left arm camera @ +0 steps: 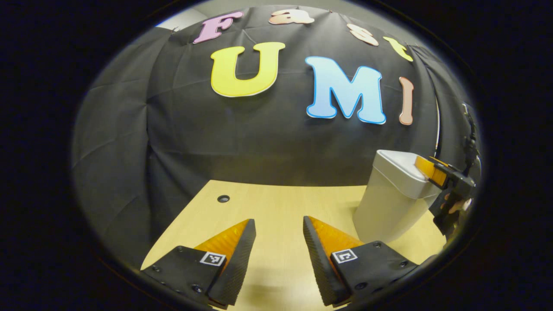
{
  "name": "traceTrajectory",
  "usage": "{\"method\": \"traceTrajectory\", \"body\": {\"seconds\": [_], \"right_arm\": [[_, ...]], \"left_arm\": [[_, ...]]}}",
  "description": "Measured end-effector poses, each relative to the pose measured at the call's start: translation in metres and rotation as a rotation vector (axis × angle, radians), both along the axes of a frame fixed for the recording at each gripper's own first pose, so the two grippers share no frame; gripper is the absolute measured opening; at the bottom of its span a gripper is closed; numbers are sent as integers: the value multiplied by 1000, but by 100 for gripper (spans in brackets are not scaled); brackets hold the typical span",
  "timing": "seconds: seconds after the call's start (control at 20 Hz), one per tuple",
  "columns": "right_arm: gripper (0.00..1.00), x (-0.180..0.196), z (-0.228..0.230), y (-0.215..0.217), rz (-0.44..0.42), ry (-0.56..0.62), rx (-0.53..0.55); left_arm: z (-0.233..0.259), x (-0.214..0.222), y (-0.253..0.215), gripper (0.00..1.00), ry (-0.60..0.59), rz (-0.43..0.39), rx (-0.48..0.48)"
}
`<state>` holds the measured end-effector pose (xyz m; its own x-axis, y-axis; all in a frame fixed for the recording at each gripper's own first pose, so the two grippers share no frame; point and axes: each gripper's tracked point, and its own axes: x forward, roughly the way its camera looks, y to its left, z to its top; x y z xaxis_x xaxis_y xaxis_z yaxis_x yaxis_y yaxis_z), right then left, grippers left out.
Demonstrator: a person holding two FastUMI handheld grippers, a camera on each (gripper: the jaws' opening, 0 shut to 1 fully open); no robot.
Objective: Press the lid of the desktop garbage bin to open it, pick up the crumpled paper on the desktop and throw it into the bin, then pick up the pop can on the desktop and drop it into the bin, and finally close the garbage bin lid.
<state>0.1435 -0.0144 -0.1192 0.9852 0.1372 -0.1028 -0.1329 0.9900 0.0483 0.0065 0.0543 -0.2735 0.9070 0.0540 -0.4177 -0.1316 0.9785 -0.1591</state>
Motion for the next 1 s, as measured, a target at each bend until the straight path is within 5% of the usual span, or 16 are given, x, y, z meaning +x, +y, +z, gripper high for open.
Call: {"method": "traceTrajectory", "body": {"seconds": [0.55, 1.0], "right_arm": [[89, -1, 5, -2, -13, -37, 42], [96, -64, 74, 9, -18, -122, 59]], "left_arm": [[16, -5, -7, 75, -36, -12, 35], [69, -1, -49, 75, -144, -108, 87]]}}
